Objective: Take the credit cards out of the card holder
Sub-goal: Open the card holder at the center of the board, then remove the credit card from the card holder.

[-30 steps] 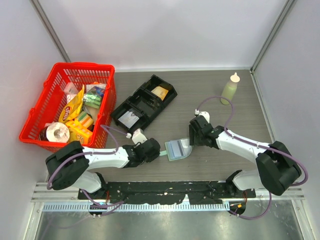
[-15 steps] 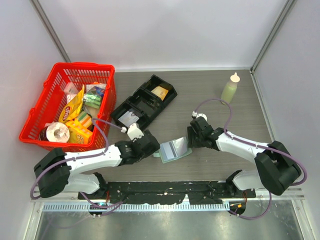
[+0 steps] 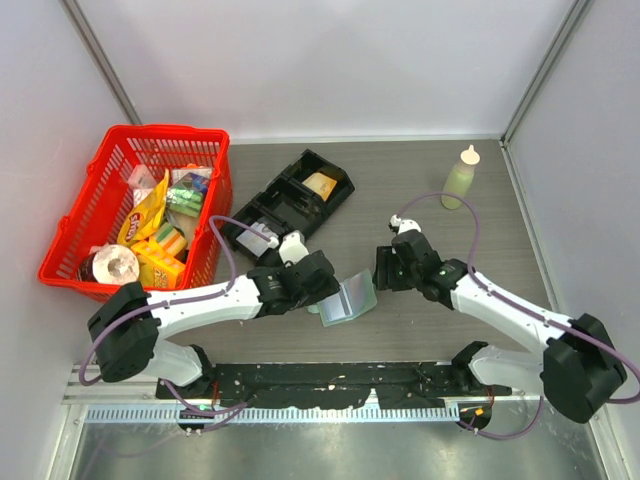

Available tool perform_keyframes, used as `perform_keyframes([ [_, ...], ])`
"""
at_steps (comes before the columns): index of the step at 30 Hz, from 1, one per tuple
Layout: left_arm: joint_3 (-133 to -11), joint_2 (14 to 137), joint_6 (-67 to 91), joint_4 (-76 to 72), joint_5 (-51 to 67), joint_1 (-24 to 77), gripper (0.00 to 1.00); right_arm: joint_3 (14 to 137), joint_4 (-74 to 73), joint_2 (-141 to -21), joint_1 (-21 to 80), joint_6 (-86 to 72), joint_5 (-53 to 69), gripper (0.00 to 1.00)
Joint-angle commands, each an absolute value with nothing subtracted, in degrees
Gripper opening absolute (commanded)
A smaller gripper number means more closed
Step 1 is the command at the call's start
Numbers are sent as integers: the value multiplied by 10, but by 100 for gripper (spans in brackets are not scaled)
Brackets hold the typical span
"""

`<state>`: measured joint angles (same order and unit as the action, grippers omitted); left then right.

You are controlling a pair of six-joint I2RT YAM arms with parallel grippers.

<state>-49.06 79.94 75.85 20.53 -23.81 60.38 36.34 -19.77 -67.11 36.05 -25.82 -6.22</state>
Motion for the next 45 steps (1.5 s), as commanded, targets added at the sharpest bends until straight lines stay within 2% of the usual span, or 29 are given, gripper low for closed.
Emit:
perform_keyframes([
  [1,-505,798,745,207,-235,606,63,393,-155,-623,363,-264,23,55],
  [5,-500,795,746,208,-236,606,60,389,-93,-629,364,-284,99,45],
  [7,-499,798,748,210,-234,606,59,388,-69,-642,363,-293,143,32],
  [9,-497,800,751,210,-231,606,56,380,-32,-658,363,-307,184,25],
  [12,-488,802,756,205,-228,606,53,374,-4,-692,363,-318,225,20],
  [15,-484,805,758,200,-223,606,53,361,-7,-708,363,-318,201,15],
  [18,-483,815,758,190,-210,606,53,332,-12,-719,349,-323,166,14],
  [28,-470,843,759,140,-167,600,64,248,44,-765,314,-335,161,13],
  [45,-483,875,769,133,-157,590,59,231,67,-772,313,-340,161,12],
])
